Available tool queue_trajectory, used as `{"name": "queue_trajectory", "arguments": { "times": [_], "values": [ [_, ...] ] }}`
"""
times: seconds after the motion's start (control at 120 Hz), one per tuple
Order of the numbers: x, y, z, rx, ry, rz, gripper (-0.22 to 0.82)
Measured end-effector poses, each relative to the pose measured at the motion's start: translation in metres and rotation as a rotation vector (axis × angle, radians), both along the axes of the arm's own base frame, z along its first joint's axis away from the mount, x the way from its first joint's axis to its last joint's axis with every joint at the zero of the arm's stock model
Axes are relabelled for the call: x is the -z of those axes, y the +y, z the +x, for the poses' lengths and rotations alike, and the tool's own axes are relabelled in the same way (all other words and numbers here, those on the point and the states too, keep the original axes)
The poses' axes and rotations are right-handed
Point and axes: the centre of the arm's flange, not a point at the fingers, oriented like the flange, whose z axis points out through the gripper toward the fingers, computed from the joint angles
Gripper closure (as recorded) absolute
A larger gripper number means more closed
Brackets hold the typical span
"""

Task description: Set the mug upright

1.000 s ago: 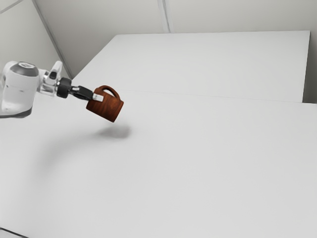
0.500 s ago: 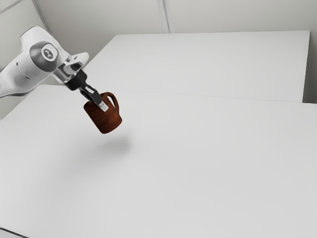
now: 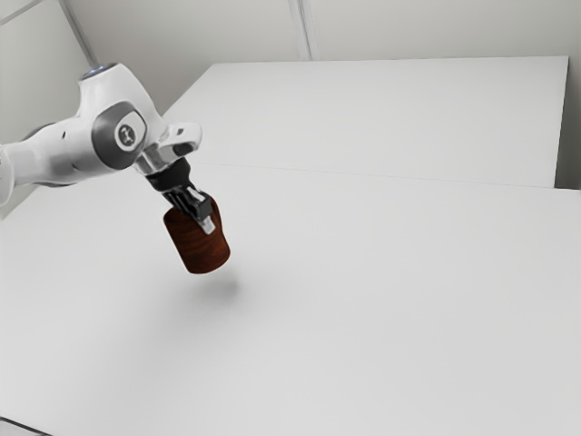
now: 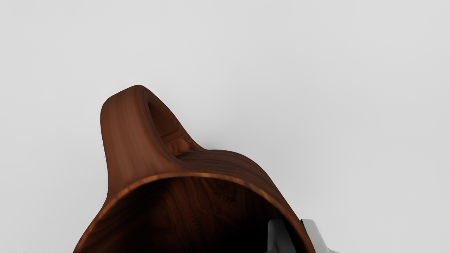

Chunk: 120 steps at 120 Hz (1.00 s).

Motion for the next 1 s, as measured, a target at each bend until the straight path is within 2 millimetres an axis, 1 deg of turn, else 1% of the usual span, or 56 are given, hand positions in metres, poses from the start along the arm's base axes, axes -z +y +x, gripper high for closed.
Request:
{"name": "queue_trajectory", "arguments": {
  "times": [0.175,0.292,0.375,0.542,0.75,1.0],
  "values": [
    [0.029,-0.018,-0.01,-0.063,-0.002,0.034,0.79],
    [0.04,-0.03,-0.013,-0.088,-0.035,0.06,0.79],
    [0.045,-0.036,-0.014,-0.108,-0.063,0.07,0.79],
    [0.055,-0.043,-0.016,-0.153,-0.101,0.076,0.79],
    [0.062,-0.049,-0.018,-0.196,-0.123,0.074,0.79],
    [0.075,-0.049,-0.019,-0.241,-0.109,0.069,0.79]
  ]
}}
